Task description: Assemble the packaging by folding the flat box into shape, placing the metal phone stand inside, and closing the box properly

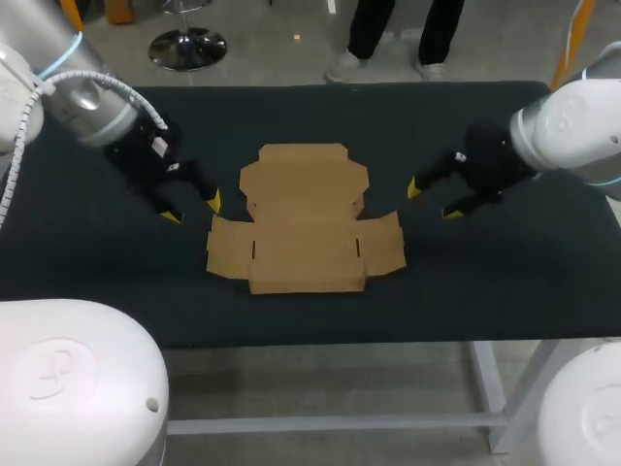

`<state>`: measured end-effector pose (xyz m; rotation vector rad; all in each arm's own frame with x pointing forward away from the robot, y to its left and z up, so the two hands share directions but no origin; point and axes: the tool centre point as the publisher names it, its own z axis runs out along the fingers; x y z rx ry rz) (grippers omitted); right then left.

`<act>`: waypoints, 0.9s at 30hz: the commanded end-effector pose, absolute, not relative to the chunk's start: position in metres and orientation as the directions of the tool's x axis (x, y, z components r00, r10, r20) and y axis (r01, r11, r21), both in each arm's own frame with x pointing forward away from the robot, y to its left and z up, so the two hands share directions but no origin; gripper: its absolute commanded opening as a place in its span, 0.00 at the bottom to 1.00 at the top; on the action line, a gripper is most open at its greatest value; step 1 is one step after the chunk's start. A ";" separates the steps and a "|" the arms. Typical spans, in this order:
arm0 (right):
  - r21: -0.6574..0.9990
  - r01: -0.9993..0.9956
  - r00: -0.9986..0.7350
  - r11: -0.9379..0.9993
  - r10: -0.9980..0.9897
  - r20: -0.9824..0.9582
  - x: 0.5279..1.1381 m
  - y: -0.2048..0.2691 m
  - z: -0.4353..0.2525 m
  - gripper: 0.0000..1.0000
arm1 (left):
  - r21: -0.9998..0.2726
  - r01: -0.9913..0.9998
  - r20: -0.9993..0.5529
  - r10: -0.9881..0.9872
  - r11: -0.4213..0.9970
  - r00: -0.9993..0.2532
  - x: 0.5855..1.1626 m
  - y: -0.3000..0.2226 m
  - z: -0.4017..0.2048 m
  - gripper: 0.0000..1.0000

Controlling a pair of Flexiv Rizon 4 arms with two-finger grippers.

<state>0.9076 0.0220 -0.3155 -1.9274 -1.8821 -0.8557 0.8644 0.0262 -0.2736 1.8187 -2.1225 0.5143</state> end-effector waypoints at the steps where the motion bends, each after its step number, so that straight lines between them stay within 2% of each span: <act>1: 0.158 0.985 -0.062 -0.066 0.723 0.688 0.923 0.019 -0.315 1.00 | -0.043 -0.988 0.442 -0.885 0.145 -0.149 0.880 0.031 -0.270 1.00; 6: 0.141 0.989 -0.063 -0.046 0.733 0.678 0.942 0.014 -0.304 1.00 | -0.017 -0.988 0.410 -0.900 0.153 -0.147 0.892 0.043 -0.257 1.00; 23: 0.141 0.989 -0.063 -0.046 0.733 0.678 0.942 0.014 -0.304 1.00 | -0.017 -0.988 0.410 -0.900 0.153 -0.147 0.892 0.043 -0.257 1.00; 27: 0.141 0.989 -0.063 -0.046 0.733 0.678 0.942 0.014 -0.304 1.00 | -0.042 -0.982 0.425 -0.886 0.184 -0.185 0.902 0.038 -0.258 1.00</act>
